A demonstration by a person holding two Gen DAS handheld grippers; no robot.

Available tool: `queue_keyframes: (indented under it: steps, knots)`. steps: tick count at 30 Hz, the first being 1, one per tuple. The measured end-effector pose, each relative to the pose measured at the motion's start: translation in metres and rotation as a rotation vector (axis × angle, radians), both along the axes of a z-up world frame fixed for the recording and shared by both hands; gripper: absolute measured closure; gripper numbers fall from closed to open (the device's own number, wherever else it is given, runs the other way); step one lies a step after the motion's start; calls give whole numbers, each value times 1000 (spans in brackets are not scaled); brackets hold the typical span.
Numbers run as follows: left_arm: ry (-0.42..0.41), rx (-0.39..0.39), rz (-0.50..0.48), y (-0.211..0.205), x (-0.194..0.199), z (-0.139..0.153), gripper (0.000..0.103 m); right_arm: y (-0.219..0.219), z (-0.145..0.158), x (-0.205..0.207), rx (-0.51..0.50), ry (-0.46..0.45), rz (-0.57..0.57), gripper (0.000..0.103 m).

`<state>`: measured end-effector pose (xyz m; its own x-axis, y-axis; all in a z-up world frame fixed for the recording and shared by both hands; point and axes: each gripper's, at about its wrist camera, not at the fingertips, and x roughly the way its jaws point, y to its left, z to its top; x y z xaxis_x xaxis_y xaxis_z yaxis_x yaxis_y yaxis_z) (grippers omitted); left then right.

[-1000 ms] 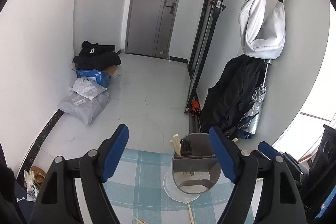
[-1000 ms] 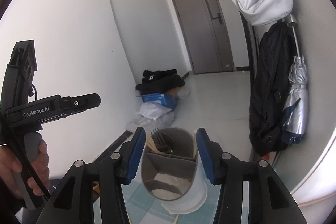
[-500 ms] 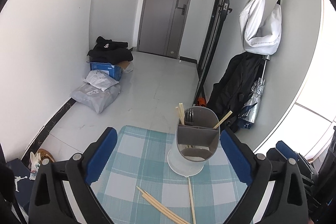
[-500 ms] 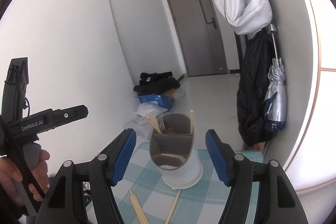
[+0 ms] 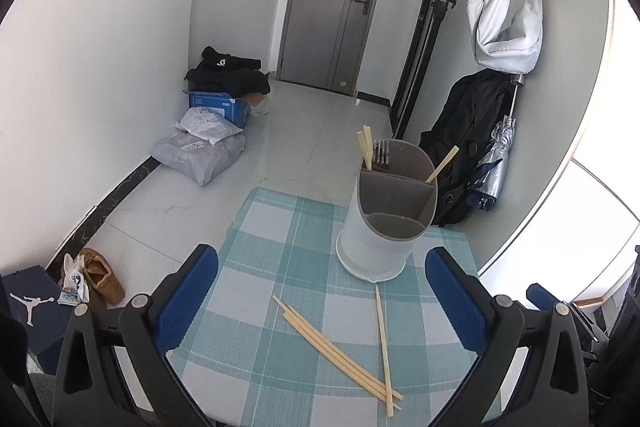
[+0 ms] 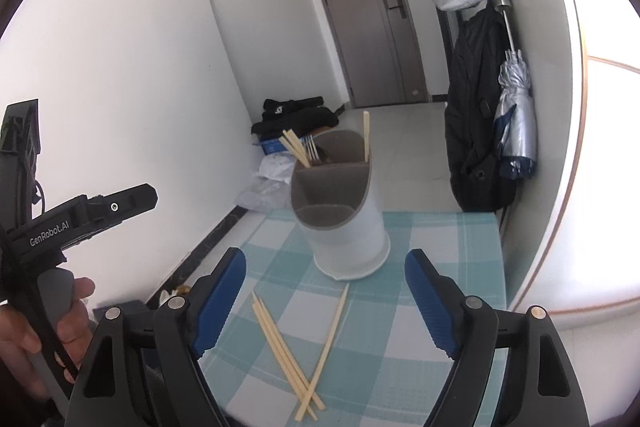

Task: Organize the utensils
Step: 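Withdraw both grippers from the holder back over the remaining chopsticks, then lower the right gripper onto a single chopstick and grasp it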

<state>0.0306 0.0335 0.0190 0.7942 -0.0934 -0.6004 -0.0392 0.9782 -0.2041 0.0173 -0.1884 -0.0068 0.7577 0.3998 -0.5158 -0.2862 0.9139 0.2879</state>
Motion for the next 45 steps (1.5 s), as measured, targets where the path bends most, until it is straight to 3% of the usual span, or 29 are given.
queue_keyframes:
  steps: [9,25,28,36,40,43,45]
  knots:
    - [29,-16,29,9,-9,-30,1,10,-31,-2,-62,121,15,21]
    - [153,-142,70,48,9,-64,1,43,-79,42,-224,319,54,24]
    - [165,-161,86,56,12,-65,1,55,-91,63,-253,362,72,32]
    - [182,-216,132,73,17,-66,1,89,-126,113,-331,453,112,71]
    - [190,-236,146,79,18,-67,1,99,-137,122,-410,449,96,80]
    - [198,-247,156,82,18,-68,1,104,-138,118,-454,429,131,95]
    - [207,-260,159,84,19,-70,1,106,-138,111,-480,414,174,97]
